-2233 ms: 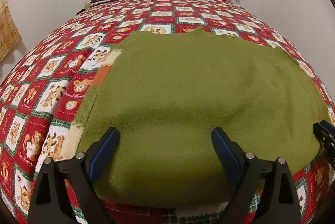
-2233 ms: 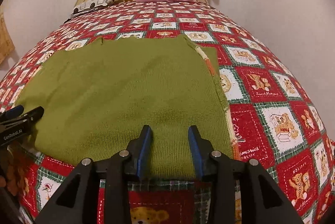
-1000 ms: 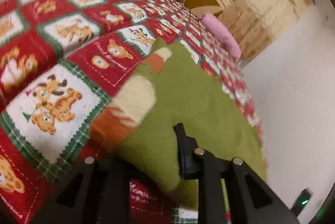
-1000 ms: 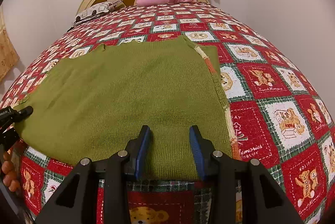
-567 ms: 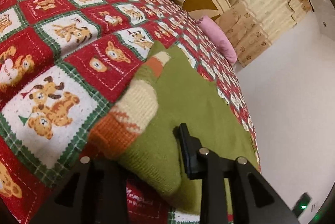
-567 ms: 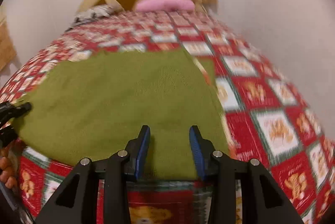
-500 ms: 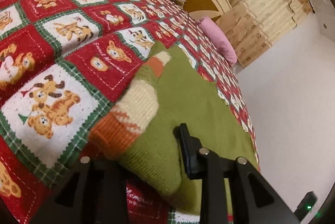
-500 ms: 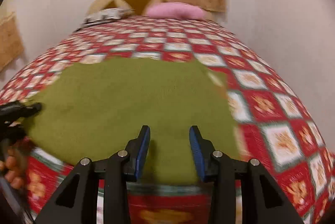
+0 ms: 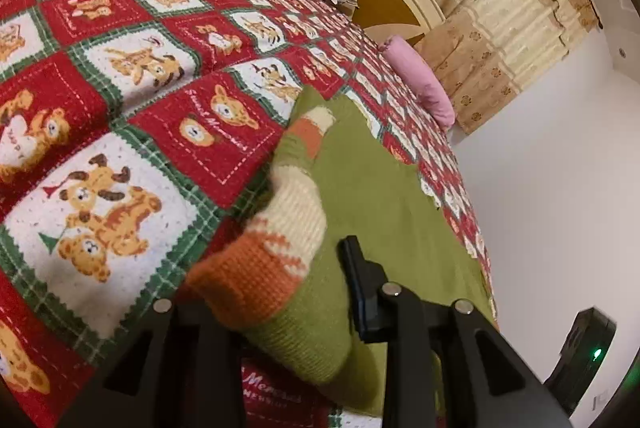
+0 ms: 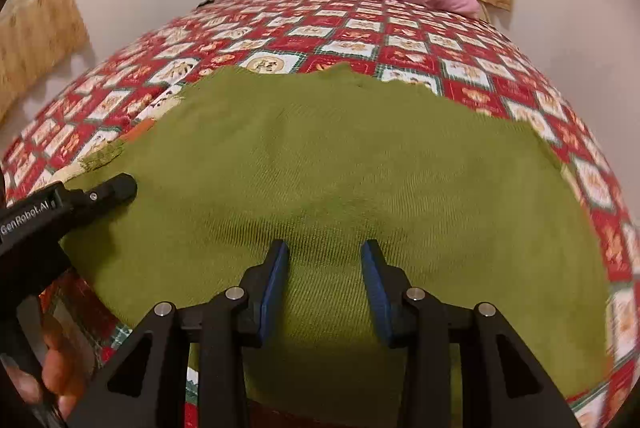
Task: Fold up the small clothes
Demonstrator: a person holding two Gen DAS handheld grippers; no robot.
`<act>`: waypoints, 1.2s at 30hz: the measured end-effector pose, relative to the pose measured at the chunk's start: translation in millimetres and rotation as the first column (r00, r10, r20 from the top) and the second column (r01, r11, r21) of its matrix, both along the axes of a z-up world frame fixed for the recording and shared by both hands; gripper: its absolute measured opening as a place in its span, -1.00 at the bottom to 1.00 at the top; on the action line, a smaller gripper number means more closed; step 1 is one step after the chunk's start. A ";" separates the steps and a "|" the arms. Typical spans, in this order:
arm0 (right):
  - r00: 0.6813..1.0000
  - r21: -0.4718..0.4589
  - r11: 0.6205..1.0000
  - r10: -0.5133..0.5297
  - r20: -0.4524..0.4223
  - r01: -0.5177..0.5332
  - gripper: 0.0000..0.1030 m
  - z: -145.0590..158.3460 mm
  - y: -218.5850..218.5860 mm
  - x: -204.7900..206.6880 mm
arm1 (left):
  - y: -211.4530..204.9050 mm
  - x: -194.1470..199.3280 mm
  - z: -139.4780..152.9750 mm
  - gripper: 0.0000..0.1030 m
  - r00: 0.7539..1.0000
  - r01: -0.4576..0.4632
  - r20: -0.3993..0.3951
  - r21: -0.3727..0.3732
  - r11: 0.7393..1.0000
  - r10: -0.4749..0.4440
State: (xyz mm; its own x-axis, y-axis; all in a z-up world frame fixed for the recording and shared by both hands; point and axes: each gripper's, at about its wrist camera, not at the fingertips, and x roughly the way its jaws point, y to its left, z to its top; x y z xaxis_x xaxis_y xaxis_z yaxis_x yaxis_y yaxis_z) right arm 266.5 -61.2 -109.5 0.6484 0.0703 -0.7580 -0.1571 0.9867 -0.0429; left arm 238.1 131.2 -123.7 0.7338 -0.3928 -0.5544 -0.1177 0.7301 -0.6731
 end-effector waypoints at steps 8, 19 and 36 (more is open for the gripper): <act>0.989 0.160 0.976 0.143 0.027 -0.146 0.21 57.8 37.4 54.9 | 0.4 -5.3 3.7 -0.48 0.999 -0.016 0.035 0.004 1.000 0.016; 0.924 0.030 0.938 0.346 -0.161 -0.345 0.21 7.3 145.1 136.7 | -11.1 -16.3 21.0 -0.66 0.993 -0.014 0.122 0.092 0.996 0.003; 0.904 -0.136 0.903 0.379 -0.199 -0.408 -0.59 -9.6 166.5 159.8 | 7.1 -6.2 -0.9 -0.62 0.999 -0.032 0.006 -0.038 0.999 0.032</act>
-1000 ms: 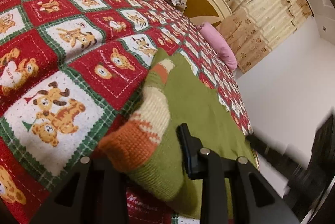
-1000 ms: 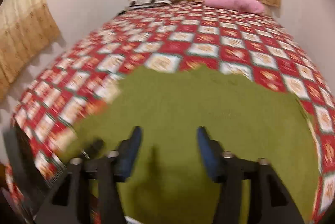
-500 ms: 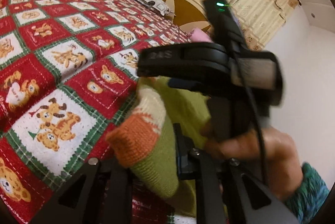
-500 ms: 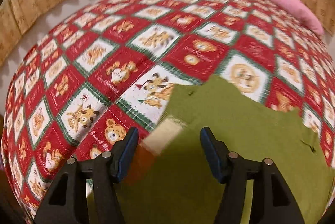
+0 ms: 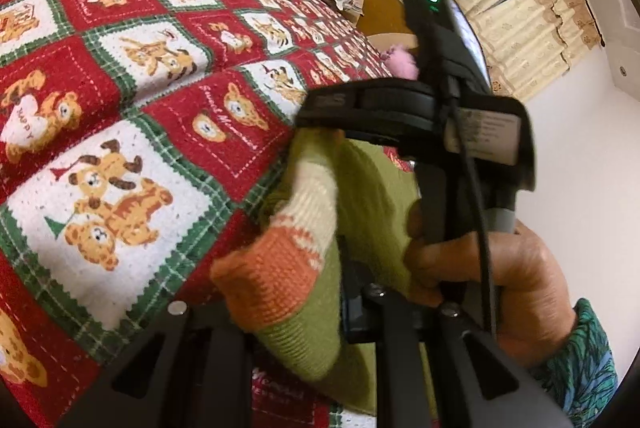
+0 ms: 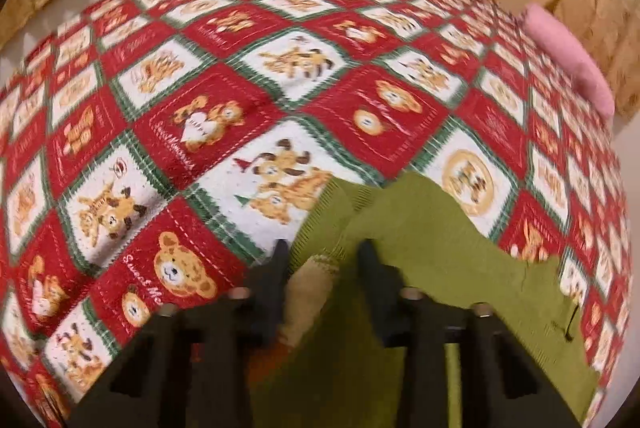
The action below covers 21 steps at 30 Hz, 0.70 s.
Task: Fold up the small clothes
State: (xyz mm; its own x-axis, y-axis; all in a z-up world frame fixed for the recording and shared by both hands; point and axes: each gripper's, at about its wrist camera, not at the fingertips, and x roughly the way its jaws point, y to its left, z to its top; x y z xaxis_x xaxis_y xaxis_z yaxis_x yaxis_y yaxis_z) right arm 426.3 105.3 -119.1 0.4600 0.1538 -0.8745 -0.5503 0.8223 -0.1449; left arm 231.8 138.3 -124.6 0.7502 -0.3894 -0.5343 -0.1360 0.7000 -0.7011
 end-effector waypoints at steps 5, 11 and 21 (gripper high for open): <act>0.996 0.178 0.980 -0.081 -0.044 0.088 -0.72 22.3 -30.9 -5.6 | -2.5 1.6 5.1 -0.67 0.998 0.035 0.047 0.028 0.999 -0.036; 0.984 0.349 0.920 -0.173 -0.050 0.180 -0.73 54.9 -76.7 -19.7 | -12.1 -6.2 22.9 -0.70 0.984 0.086 0.145 0.092 0.992 -0.098; 0.961 0.479 0.835 -0.262 -0.085 0.270 -0.75 78.8 -178.1 -33.0 | -56.5 -19.0 57.5 -0.70 0.942 0.180 0.217 0.315 0.932 -0.255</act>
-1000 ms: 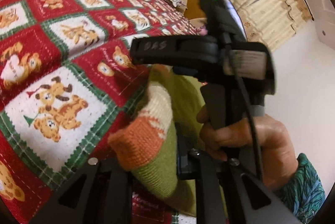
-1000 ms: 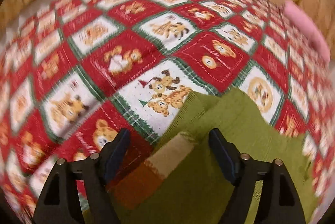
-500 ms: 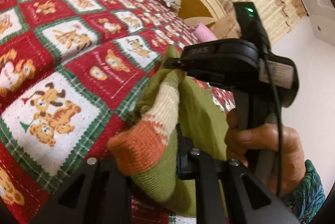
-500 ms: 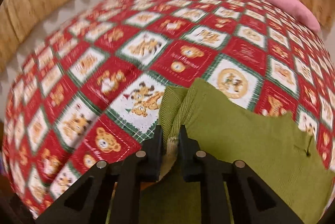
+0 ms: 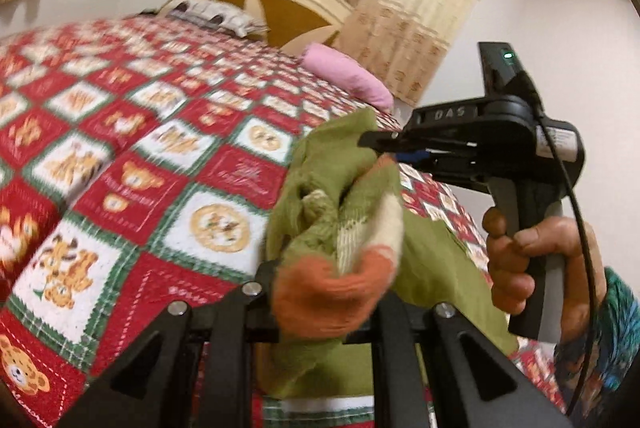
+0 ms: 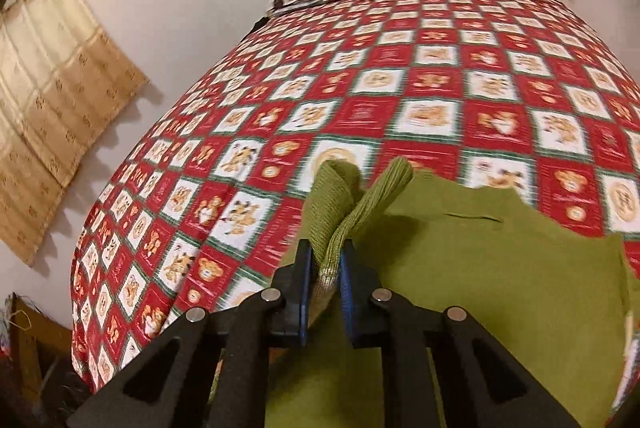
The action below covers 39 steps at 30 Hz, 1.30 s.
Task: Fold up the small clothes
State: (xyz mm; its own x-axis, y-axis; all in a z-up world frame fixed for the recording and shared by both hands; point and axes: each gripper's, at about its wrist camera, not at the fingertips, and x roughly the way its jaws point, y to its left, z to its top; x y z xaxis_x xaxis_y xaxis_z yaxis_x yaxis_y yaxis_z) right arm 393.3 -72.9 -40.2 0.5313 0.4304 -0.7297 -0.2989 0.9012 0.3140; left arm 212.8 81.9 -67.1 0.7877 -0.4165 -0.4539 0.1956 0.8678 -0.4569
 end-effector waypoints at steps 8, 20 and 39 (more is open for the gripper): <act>0.998 0.030 0.997 -0.068 0.013 0.068 -0.77 9.2 -79.2 -7.2 | -73.2 -11.0 30.6 -0.70 0.986 0.121 0.094 0.176 0.977 -0.139; 0.988 -0.008 0.989 -0.147 0.041 0.147 -0.78 10.8 -188.6 -21.9 | -184.2 -23.3 37.2 -0.72 0.926 0.319 0.107 0.292 0.902 -0.362; 0.963 0.040 0.963 -0.265 -0.046 0.267 -0.78 -73.0 -276.9 -24.7 | -273.5 -26.5 -1.2 -0.56 0.872 0.472 -0.090 0.416 0.778 -0.481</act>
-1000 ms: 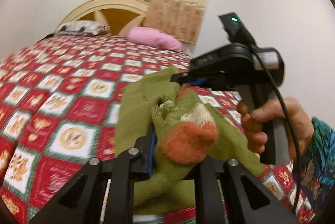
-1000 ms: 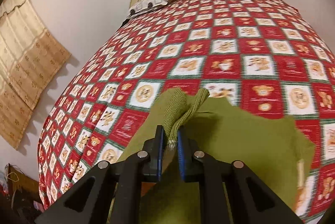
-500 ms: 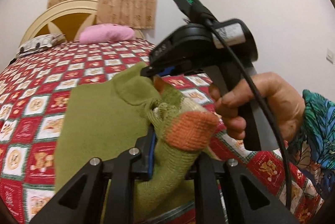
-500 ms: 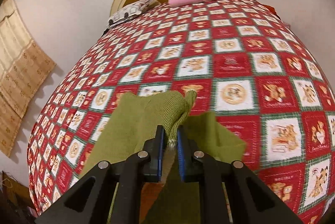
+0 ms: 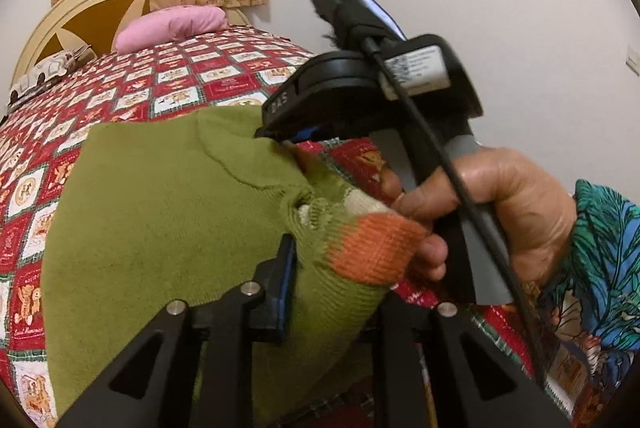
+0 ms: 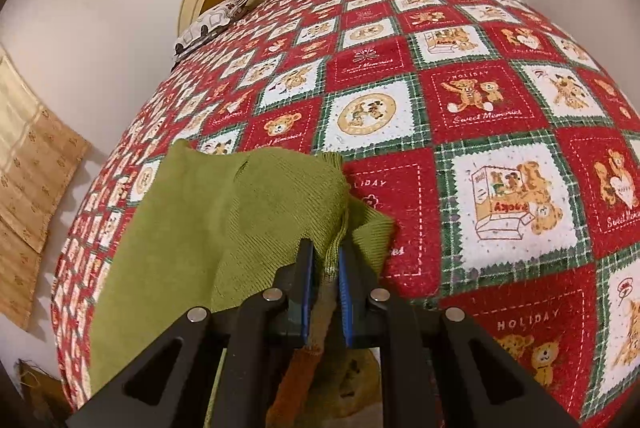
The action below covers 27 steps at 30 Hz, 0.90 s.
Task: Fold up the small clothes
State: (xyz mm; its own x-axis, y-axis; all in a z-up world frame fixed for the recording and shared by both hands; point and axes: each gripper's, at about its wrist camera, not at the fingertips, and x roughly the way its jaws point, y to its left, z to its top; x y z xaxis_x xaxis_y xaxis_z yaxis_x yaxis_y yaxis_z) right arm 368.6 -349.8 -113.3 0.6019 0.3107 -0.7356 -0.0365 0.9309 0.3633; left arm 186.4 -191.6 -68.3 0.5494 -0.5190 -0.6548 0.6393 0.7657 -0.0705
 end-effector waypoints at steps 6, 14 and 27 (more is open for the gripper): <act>0.997 -0.207 0.976 -0.071 -0.011 0.067 -0.68 18.2 5.3 -25.5 | 38.6 -22.4 2.5 0.32 0.997 0.020 -0.071 -0.099 0.995 -0.027; 0.988 -0.187 0.976 -0.083 0.134 0.108 -0.63 67.3 -4.6 -133.6 | 142.9 -57.2 11.2 0.34 0.998 -0.069 -0.010 -0.158 0.985 0.068; 0.995 -0.308 0.950 -0.030 0.090 0.056 -0.72 27.6 71.0 -172.2 | 146.6 -12.7 -17.4 0.53 0.933 -0.353 -0.047 0.070 0.933 0.357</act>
